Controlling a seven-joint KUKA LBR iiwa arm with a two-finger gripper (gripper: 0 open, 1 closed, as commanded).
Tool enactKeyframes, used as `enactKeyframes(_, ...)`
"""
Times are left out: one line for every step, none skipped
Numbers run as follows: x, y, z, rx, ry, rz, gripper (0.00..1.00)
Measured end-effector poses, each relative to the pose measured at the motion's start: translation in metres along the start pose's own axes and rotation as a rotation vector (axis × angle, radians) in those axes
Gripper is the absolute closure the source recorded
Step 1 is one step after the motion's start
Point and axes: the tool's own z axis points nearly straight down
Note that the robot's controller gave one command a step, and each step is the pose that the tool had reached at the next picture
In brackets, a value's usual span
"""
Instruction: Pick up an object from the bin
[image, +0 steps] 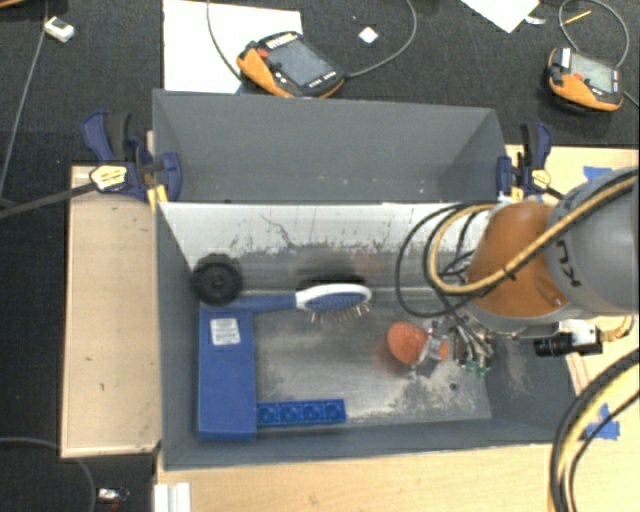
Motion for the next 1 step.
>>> enactKeyframes(0.0015, -0.0004, -0.0408, 0.001, 0.007, -0.002, 1.0)
